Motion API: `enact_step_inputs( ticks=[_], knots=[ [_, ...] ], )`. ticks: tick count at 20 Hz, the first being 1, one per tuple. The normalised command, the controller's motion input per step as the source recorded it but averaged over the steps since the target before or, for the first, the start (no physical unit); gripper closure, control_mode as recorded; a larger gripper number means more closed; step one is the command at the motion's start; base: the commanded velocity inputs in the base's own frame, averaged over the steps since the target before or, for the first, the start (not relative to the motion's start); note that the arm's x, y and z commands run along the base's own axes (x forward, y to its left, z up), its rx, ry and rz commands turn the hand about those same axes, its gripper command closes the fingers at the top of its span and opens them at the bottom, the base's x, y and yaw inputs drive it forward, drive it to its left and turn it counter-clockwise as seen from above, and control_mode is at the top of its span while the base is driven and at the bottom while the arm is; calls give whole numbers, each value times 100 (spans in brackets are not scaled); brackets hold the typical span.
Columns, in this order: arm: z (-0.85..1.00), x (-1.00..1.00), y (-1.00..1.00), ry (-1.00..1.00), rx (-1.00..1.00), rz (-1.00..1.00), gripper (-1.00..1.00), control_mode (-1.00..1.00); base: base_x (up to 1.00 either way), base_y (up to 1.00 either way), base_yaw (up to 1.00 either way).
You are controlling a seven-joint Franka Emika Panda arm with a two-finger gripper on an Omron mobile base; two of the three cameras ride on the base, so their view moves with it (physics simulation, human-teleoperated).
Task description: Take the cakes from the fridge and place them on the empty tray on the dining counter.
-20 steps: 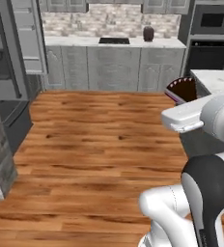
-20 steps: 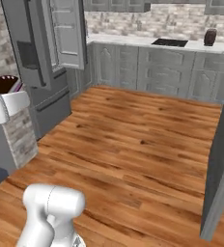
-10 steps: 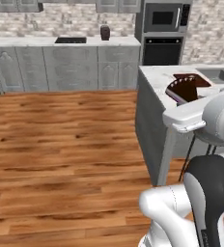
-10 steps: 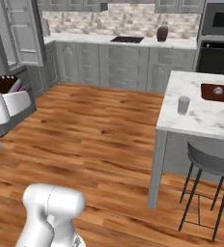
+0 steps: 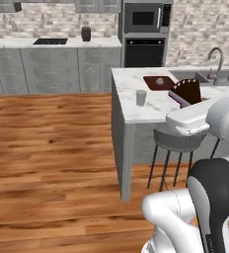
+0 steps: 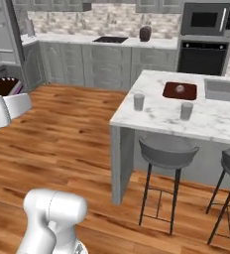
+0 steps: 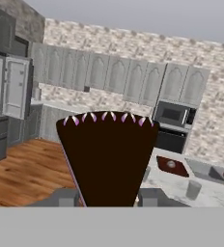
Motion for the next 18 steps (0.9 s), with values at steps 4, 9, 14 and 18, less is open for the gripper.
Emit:
enact_step_inputs(
  ticks=[4,9,14,18],
  knots=[
    [0,0,0,0,0,0,100,100,-1,-100,0],
    [0,0,0,0,0,0,100,100,-43,-100,-3],
    [0,0,0,0,0,0,100,100,-37,-100,-2],
    [0,0,0,0,0,0,100,100,-16,-100,0]
  ],
)
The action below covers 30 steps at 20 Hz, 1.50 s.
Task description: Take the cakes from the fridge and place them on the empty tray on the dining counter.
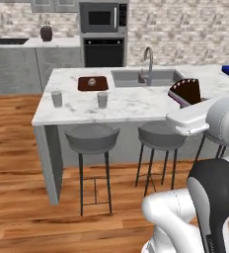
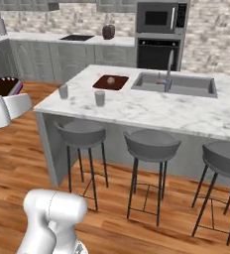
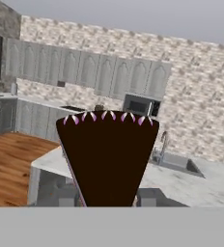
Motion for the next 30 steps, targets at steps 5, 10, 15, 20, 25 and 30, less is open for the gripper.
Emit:
enact_step_inputs(
  ticks=[5,10,15,20,25,30],
  knots=[
    [0,0,0,0,0,0,100,100,-7,-100,0],
    [0,0,0,0,0,0,100,100,-4,-100,0],
    [0,0,0,0,0,0,100,100,-2,-100,0],
    [0,0,0,0,0,0,100,100,0,-100,0],
    [0,0,0,0,0,0,100,100,0,-100,0],
    [0,0,0,0,0,0,100,100,-2,-100,0]
  ],
)
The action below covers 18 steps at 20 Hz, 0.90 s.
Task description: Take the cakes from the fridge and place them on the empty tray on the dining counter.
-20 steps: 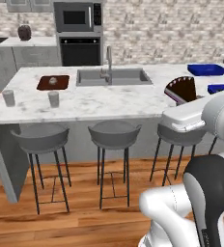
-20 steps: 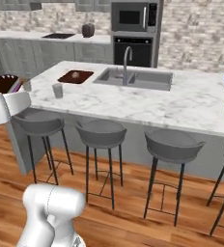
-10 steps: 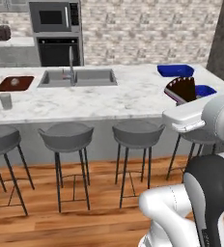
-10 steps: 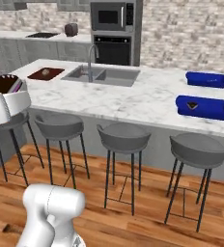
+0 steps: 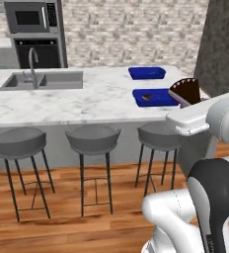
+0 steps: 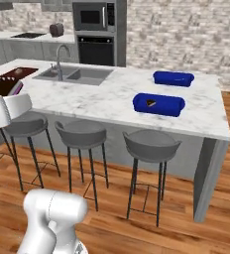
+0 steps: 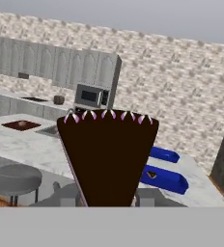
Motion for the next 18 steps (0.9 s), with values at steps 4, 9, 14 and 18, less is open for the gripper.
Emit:
enact_step_inputs(
  ticks=[4,9,14,18],
  knots=[
    [0,0,0,0,0,0,100,100,3,-100,0],
    [0,0,0,0,0,0,100,100,54,-83,0],
    [0,0,0,0,0,0,100,100,93,-76,0],
    [0,0,0,0,0,0,100,100,100,-59,0]
  ],
)
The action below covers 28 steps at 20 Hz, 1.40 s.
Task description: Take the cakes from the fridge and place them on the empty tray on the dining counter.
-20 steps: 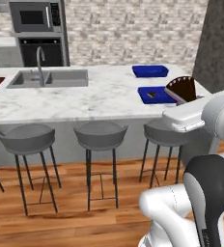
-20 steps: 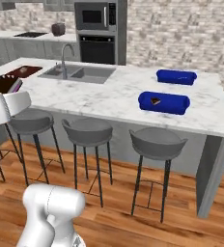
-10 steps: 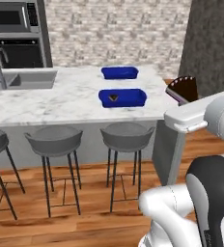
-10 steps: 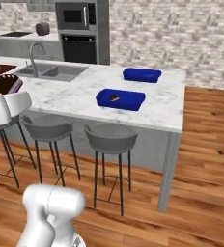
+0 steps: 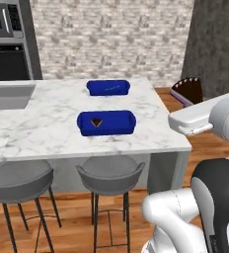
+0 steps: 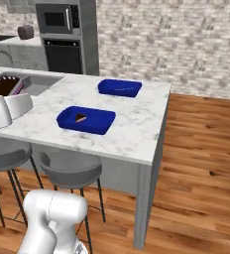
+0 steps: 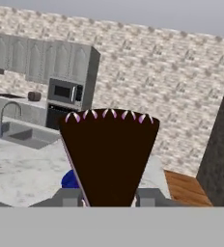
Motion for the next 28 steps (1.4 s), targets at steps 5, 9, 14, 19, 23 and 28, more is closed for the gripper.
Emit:
enact_step_inputs(
  ticks=[5,9,14,19,23,28],
  knots=[
    [0,0,0,0,0,0,100,100,96,-65,0],
    [0,0,0,0,0,0,100,100,87,-54,0],
    [0,0,0,0,0,0,100,100,98,-61,22],
    [-6,40,-14,4,4,8,100,-100,60,-33,14],
    [-16,96,-14,18,8,11,100,-100,0,0,0],
    [-36,80,4,23,2,0,100,-100,0,0,0]
  ],
)
